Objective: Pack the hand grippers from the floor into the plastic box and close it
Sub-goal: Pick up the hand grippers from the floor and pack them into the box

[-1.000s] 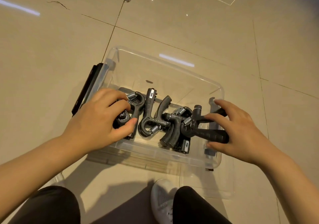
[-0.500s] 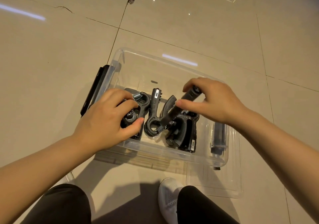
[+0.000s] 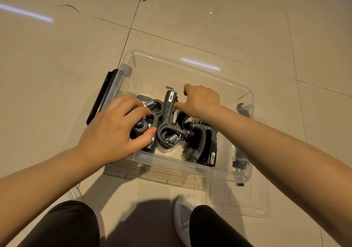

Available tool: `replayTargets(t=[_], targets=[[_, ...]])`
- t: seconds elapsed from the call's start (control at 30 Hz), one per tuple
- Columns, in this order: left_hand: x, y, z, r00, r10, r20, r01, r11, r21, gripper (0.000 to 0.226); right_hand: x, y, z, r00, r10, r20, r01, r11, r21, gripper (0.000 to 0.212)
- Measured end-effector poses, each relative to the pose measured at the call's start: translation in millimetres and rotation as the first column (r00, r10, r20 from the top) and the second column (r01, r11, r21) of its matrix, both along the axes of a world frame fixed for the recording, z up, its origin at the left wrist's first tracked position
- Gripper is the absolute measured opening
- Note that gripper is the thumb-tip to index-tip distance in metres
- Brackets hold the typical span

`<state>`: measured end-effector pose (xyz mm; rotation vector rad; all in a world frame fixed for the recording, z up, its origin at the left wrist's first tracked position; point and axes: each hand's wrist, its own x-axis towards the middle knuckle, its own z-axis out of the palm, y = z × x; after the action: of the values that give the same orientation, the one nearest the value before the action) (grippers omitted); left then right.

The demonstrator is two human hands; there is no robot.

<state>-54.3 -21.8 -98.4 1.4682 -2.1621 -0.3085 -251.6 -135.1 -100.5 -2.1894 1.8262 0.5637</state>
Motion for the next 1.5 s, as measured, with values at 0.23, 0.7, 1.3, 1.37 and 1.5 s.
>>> replayTargets(t=[0.23, 0.7, 1.3, 1.37, 1.5], targets=[[-1, 0, 0, 1.000, 0.021, -0.005, -0.021, 1.000, -0.017, 0.043, -7, 53, -24, 0.862, 0.505, 0.049, -0.503, 0.863, -0.052, 0.070], [-1, -1, 1, 0.999, 0.030, -0.038, -0.030, 1.000, -0.004, 0.041, -35, 48, -42, 0.868, 0.487, 0.099, -0.486, 0.873, -0.044, 0.064], [5, -3, 4, 0.954, 0.158, -0.254, -0.170, 0.985, -0.027, 0.052, 11, 66, 33, 0.452, 0.086, 0.888, -0.181, 0.984, -0.004, 0.040], [5, -4, 4, 0.932, 0.215, -0.291, -0.220, 0.975, 0.017, 0.045, 13, 57, 31, 0.529, 0.333, 0.781, -0.232, 0.942, -0.244, 0.038], [7, -4, 4, 0.921, 0.227, -0.317, -0.218, 0.974, 0.065, 0.041, 21, 50, 7, 0.637, 0.557, 0.532, -0.462, 0.829, -0.315, 0.043]])
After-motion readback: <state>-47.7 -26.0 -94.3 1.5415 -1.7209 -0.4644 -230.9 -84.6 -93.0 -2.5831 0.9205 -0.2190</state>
